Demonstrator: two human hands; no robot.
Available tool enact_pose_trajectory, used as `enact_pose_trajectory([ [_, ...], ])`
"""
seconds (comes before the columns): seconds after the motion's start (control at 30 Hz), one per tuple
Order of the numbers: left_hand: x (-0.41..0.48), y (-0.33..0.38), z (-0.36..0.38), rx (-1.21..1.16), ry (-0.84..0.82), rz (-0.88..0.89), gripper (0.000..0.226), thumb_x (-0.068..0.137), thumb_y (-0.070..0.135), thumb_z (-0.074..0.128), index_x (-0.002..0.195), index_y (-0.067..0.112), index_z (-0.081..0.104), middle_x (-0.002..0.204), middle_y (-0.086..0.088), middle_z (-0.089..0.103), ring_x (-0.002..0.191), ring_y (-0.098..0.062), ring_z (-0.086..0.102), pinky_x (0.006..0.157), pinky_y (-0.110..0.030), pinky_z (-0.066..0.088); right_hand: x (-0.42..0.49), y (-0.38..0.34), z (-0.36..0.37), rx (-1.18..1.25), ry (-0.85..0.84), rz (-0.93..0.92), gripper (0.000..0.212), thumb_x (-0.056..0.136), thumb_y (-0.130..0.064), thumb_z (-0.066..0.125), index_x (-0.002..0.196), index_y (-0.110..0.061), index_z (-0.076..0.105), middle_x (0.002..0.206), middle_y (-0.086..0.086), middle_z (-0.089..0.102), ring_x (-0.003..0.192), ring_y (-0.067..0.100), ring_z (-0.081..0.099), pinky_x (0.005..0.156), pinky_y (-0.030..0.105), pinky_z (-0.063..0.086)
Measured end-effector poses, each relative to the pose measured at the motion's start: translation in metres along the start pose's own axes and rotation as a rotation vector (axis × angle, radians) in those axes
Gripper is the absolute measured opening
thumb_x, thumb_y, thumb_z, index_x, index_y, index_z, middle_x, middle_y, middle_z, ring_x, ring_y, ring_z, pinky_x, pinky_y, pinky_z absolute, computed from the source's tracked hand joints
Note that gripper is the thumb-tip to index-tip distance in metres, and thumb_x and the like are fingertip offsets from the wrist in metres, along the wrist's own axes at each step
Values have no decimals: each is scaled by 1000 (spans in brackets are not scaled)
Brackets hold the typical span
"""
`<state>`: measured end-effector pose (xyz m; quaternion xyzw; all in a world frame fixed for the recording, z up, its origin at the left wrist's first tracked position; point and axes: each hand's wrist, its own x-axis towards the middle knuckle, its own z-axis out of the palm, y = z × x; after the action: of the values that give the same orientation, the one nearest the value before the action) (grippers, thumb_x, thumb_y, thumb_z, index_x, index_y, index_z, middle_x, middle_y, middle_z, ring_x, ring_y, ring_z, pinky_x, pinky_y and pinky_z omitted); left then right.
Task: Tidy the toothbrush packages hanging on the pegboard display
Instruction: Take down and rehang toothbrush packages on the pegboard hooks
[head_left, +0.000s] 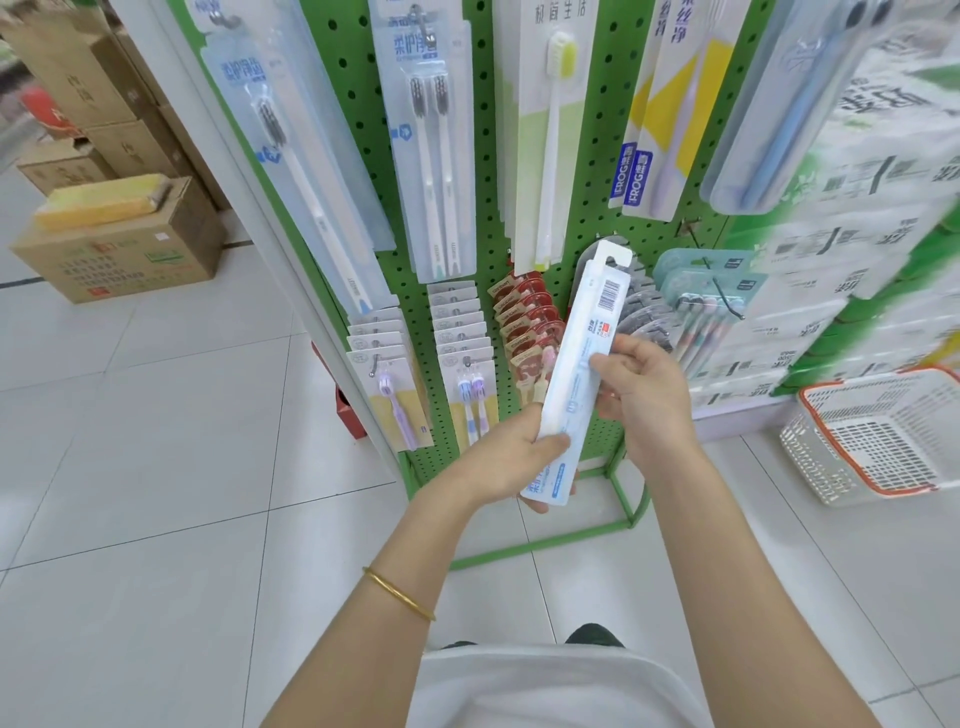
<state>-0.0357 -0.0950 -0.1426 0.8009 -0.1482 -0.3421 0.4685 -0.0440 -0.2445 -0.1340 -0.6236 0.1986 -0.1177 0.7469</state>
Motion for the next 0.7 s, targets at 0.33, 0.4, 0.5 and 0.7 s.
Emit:
enact_pose_trajectory([
  [0.33,-7,40,-37,-54,386,192,31,101,41,36,112,18,53,107,-6,66,96,-23,65,86,-49,53,-12,-19,8,-8,-387,-26,13,87,2,60,94,-8,64,82,5,73,73,18,70,63,30,58],
  [0.4,-11,51,-50,-83,501,276,20,100,37,41,101,22,54,101,-7,66,91,-22,63,85,-49,51,-14,-22,11,-2,-457,-27,13,85,2,61,94,-7,64,83,5,73,72,17,70,63,30,58],
  [0.5,-21,67,-64,-158,642,375,18,99,26,47,96,12,57,91,-15,60,81,-22,56,75,-44,49,-16,-24,17,-1,-544,-27,12,79,-5,66,90,-10,64,82,3,74,72,17,69,67,32,57],
  [0.7,-40,79,-82,-433,576,382,16,99,16,46,94,16,62,89,-2,64,84,-15,60,84,-37,50,-10,-25,36,93,-742,25,23,74,-19,79,92,-13,66,93,5,72,81,17,68,65,26,55],
])
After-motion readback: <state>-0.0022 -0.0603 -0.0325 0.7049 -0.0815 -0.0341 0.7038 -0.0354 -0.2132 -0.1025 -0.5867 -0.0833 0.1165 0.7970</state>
